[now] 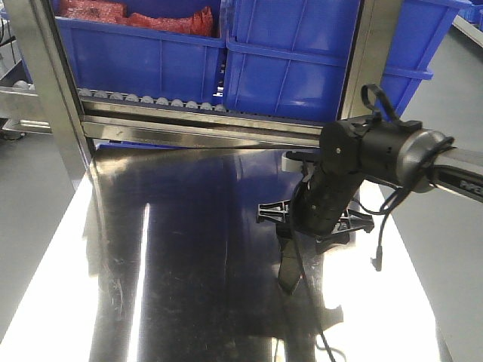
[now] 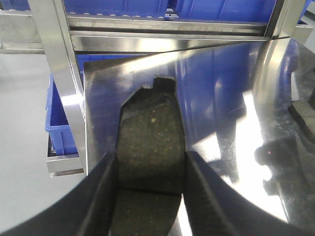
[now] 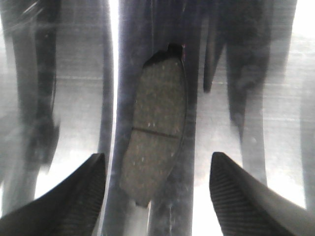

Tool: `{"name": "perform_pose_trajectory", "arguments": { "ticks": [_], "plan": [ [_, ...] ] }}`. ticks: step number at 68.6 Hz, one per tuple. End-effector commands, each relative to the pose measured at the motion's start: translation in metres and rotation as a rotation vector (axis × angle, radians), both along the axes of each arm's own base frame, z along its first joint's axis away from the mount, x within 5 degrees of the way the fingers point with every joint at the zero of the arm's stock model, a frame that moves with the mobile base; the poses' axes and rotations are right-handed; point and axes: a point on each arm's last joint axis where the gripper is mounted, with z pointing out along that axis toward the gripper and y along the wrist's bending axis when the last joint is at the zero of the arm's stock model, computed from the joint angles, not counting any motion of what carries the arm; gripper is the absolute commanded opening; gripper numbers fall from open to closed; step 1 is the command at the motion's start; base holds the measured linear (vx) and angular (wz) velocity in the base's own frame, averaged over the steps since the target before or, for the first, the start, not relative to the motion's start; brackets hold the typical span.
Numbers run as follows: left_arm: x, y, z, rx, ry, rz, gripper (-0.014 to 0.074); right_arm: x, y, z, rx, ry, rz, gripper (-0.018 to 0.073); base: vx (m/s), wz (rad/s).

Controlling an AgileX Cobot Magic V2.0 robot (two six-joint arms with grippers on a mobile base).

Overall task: Move and align brake pads A on conveyor
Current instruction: 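Lower the open right gripper onto the remaining dark brake pad, then close the right gripper on the pad and lift it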

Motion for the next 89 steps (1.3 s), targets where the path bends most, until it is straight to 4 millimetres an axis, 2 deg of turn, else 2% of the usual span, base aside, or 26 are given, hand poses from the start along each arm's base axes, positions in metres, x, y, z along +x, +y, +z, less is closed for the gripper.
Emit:
{"name": "perform_pose_trajectory", "arguments": {
  "ticks": [1,23,36,55,73,80,89],
  "plan": [
    [0.002,-0.003,0.016,-0.027,-0.1,-0.024,-0.0006,0.006,0.002,0.021,0.027,-0.057,-0.017,0.0458,0.0,0.0],
    [0.002,-0.003,0.016,-0.027,-0.1,-0.024,-0.0006,0.022,0.006,0.009,-0.006,-0.033,-0.067,0.0453,0.0,0.0],
    [0.002,-0.003,0.016,-0.027,-0.1,-0.024,-0.0006,0.023,0.006,0.0,-0.024,-0.001,-0.066,0.0453,0.0,0.0],
    [0.002,-0.003,0.016,-0.027,-0.1,-0.024,-0.0006,0.024,0.007,-0.001,-0.021,-0.008,-0.066,0.0453,0.0,0.0],
    [0.002,-0.003,0.016,-0.027,-0.1,-0.024,-0.0006,0.023,0.011,-0.015,-0.042,0.028,-0.056,0.0453,0.0,0.0],
    [0.002,-0.003,0.016,-0.027,-0.1,-0.024,-0.0006,0.022,0.014,-0.018,-0.069,0.024,-0.035,0.0438,0.0,0.0],
    [0.002,-0.003,0.016,-0.028,-0.101,-0.024,-0.0006,0.02,0.017,-0.019,-0.124,0.007,-0.019,0.0372,0.0,0.0]
  ]
}}
